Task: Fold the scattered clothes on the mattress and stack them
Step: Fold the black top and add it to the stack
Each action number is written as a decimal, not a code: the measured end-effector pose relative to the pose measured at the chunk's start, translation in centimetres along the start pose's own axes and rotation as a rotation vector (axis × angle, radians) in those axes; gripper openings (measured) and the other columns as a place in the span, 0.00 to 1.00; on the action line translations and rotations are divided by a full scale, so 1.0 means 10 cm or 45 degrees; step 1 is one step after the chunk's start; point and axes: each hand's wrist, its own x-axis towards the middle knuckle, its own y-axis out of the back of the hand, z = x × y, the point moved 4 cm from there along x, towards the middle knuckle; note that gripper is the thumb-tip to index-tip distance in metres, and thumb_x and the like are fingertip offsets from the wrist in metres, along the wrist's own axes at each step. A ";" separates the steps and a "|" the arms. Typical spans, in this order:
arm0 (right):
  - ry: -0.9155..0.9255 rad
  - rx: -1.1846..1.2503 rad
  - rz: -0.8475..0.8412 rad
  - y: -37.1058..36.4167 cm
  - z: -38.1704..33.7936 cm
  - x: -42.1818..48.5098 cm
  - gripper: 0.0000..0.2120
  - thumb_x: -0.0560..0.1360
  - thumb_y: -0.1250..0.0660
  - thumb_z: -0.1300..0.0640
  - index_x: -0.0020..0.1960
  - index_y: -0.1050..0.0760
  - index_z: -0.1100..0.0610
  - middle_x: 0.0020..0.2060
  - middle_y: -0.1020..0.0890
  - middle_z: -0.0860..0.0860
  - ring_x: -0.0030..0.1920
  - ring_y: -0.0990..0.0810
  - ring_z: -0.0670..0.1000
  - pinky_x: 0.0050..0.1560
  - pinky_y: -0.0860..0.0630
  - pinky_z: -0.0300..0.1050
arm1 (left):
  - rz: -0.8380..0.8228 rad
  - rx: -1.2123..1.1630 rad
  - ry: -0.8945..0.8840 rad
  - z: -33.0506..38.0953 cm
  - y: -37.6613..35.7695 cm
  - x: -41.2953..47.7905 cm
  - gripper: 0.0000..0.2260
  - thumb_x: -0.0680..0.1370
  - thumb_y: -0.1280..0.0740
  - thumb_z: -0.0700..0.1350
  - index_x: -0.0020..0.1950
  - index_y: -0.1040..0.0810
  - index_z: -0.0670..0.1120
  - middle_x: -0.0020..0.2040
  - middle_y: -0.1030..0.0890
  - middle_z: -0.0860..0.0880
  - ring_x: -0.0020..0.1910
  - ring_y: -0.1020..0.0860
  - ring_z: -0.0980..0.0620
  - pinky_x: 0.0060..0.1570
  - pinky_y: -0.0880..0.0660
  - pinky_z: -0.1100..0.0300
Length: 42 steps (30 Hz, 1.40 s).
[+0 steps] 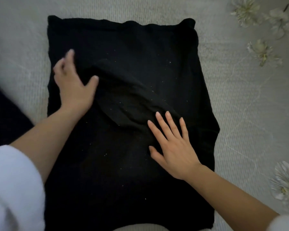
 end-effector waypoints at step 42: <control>-0.127 -0.175 -0.503 -0.06 -1.19 0.72 0.33 0.76 0.64 0.33 0.70 0.79 0.44 0.69 0.77 0.53 0.73 0.74 0.58 0.74 0.64 0.61 | 0.971 -0.844 0.808 -2.26 2.37 -0.68 0.09 0.66 0.33 0.48 0.44 0.21 0.48 0.45 0.18 0.48 0.44 0.20 0.51 0.51 0.21 0.50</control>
